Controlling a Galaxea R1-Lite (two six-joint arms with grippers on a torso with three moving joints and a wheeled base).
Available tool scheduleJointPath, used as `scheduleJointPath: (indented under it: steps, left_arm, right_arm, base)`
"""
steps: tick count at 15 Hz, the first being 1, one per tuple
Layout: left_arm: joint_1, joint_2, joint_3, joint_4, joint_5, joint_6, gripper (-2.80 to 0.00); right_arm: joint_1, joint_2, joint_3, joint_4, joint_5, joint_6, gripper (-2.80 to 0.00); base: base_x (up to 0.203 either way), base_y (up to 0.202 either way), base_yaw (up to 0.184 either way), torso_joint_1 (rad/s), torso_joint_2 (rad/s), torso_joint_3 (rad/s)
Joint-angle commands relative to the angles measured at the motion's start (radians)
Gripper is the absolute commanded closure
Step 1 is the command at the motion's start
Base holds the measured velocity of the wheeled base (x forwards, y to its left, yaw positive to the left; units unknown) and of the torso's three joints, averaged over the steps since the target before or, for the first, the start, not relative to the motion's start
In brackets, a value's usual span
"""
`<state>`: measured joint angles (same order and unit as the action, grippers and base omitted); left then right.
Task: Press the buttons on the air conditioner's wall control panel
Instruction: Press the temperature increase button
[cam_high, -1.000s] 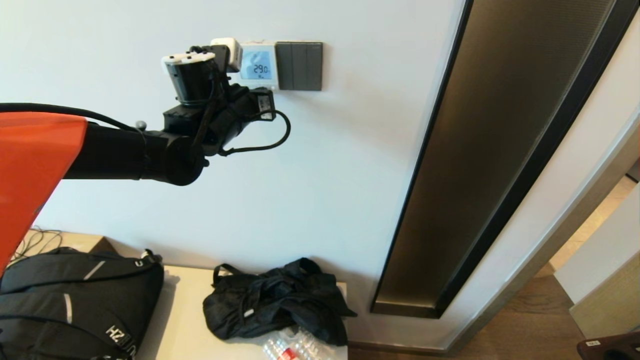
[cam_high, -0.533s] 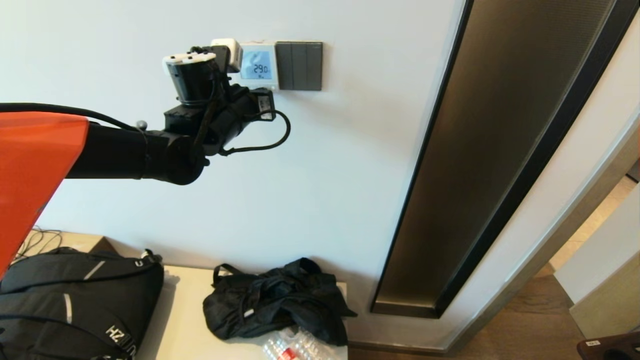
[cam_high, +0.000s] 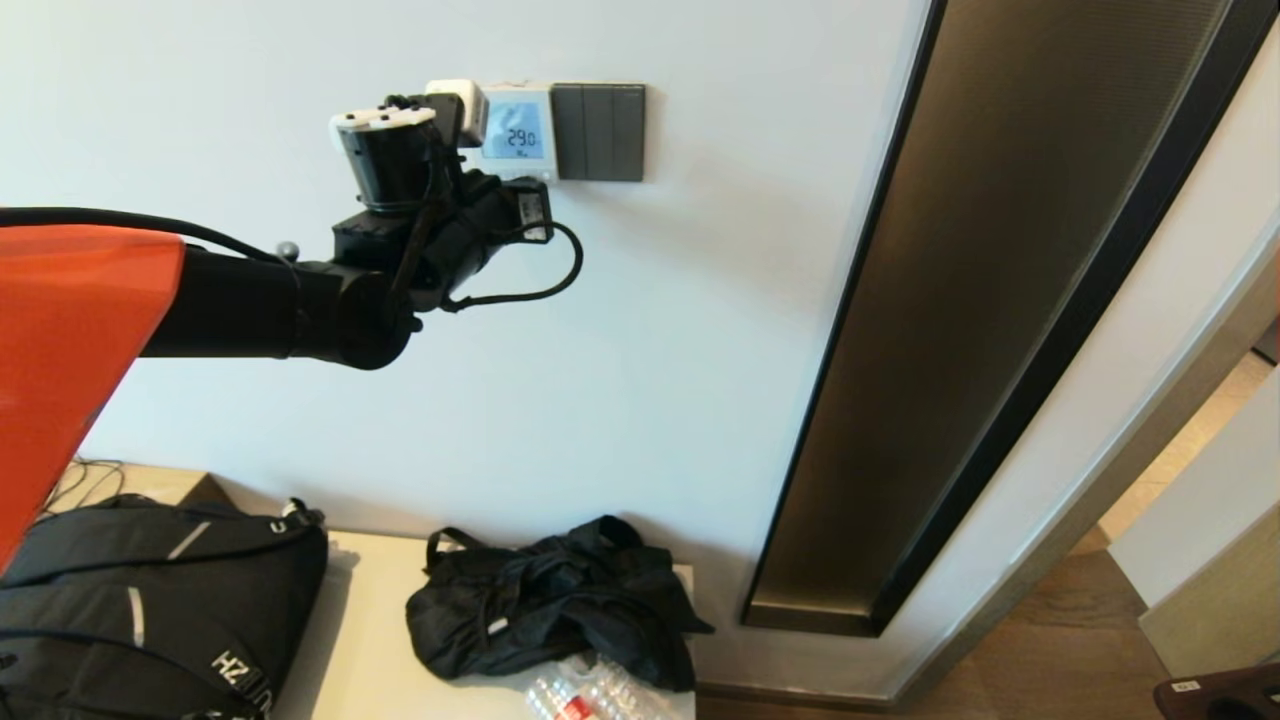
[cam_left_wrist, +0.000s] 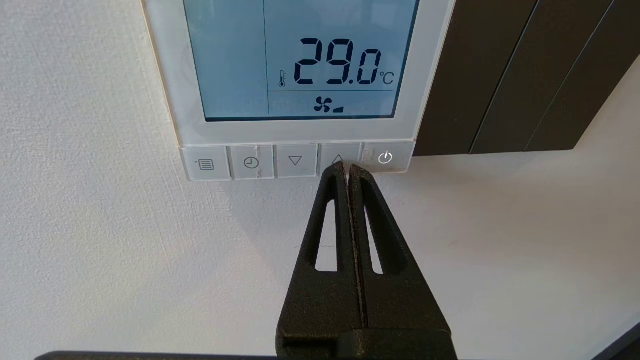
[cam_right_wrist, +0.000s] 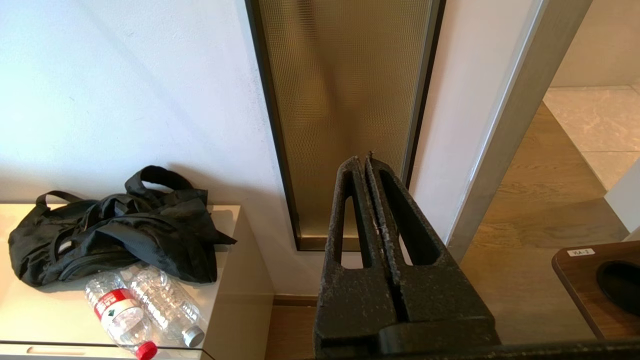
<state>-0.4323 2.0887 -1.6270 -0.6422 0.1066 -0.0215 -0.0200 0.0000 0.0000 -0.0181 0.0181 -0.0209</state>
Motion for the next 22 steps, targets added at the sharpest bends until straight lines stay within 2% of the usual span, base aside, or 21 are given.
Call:
scheduleJointPath:
  steps: [1,7,11,15,22]
  left_arm:
    - [0.000,0.006,-0.001,-0.005,0.001,0.000,0.00]
    - [0.000,-0.036,0.031,-0.015,0.001,-0.002,0.00]
    - [0.001,-0.149,0.127,-0.018,0.001,-0.003,0.00]
    - [0.005,-0.288,0.316,-0.067,0.008,0.001,0.00]
    - [0.113,-0.675,0.730,-0.076,0.019,0.014,0.00]
  right_arm:
    - [0.000,0.002,0.002,0.000,0.000,-0.001,0.00]
    - [0.000,0.002,0.000,0.000,0.000,-0.001,0.00]
    - [0.000,0.002,0.001,0.000,0.000,-0.001,0.00]
    - [0.000,0.002,0.000,0.000,0.000,-0.001,0.00]
    - [0.000,0.002,0.000,0.000,0.000,-0.001,0.00]
  base:
    - [0.000,0.000,0.000,0.000,0.00,0.000]
    - [0.000,0.000,0.000,0.000,0.00,0.000]
    - [0.000,0.000,0.000,0.000,0.00,0.000]
    - [0.000,0.000,0.000,0.000,0.00,0.000]
    - [0.000,0.000,0.000,0.000,0.00,0.000]
